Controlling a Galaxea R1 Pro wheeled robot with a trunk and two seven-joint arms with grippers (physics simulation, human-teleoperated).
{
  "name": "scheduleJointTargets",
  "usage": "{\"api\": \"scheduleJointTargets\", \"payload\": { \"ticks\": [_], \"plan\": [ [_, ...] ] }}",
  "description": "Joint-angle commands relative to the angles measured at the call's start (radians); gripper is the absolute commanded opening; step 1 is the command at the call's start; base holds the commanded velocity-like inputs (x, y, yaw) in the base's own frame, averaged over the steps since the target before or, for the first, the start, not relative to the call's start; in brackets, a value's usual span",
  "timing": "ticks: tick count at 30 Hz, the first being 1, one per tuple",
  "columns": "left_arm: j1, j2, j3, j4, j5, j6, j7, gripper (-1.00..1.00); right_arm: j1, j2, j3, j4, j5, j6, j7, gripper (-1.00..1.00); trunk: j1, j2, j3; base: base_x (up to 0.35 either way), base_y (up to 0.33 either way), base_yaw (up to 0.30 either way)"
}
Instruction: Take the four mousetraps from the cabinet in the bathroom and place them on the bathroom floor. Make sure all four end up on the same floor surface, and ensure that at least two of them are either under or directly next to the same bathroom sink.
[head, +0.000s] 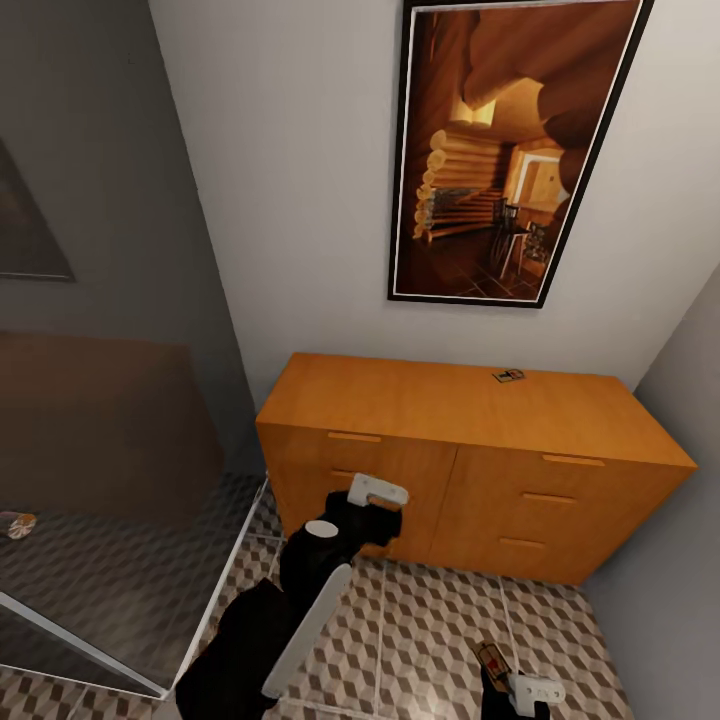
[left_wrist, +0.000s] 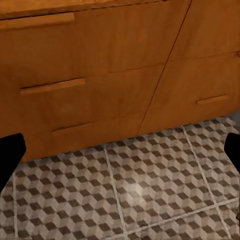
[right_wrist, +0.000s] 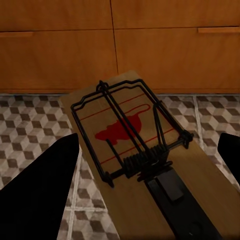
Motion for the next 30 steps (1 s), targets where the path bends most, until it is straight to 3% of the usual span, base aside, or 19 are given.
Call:
{"api": "scheduleJointTargets", "payload": {
  "ticks": [1,2,5,8,10,13,17,23,30],
  "plan": [
    [-0.027,0.0,-0.001,0.006,0.014,0.021,0.01,1.0,-0.001,0.0,0.003,0.001,-0.011,-0.003,0.009,-1.0,0.0,-0.002,-0.002,0.0,0.0,0.0],
    [-0.102,-0.001,0.0,0.032,0.015,0.064,0.011,1.0,-0.001,0.001,0.003,0.001,-0.011,-0.002,0.009,-1.0,0.0,-0.002,-0.002,0.0,0.0,0.0],
    [-0.267,-0.004,0.012,0.116,0.023,0.1,0.009,1.0,-0.001,0.001,0.003,0.001,-0.011,-0.002,0.009,-1.0,0.0,-0.002,-0.002,0.0,0.0,0.0],
    [-0.369,-0.005,0.047,0.186,0.051,0.108,0.006,1.0,-0.001,0.001,0.003,0.001,-0.011,-0.001,0.009,-1.0,0.0,-0.002,-0.002,0.0,0.0,0.0],
    [-0.433,-0.006,0.075,0.238,0.1,0.111,0.004,1.0,-0.001,0.002,0.003,0.001,-0.01,-0.001,0.009,-1.0,0.0,-0.002,-0.002,0.0,0.0,0.0],
    [-0.517,-0.006,0.096,0.314,0.202,0.114,0.004,1.0,-0.001,0.003,0.003,0.001,-0.01,-0.001,0.009,-1.0,0.0,-0.002,-0.002,0.0,0.0,0.0],
    [-0.575,-0.006,0.105,0.374,0.257,0.114,0.007,1.0,-0.001,0.003,0.003,0.001,-0.01,0.0,0.009,-1.0,0.0,-0.002,-0.002,0.0,0.0,0.0],
    [-0.593,-0.003,0.107,0.393,0.279,0.117,0.0,1.0,-0.001,0.004,0.003,0.001,-0.011,-0.002,0.009,-1.0,0.0,-0.002,-0.002,0.0,0.0,0.0],
    [-0.597,0.005,0.101,0.38,0.282,0.12,-0.059,1.0,-0.001,0.006,0.003,0.001,-0.011,-0.001,0.011,-1.0,0.0,-0.002,0.001,0.0,0.0,-0.076]
  ]
}}
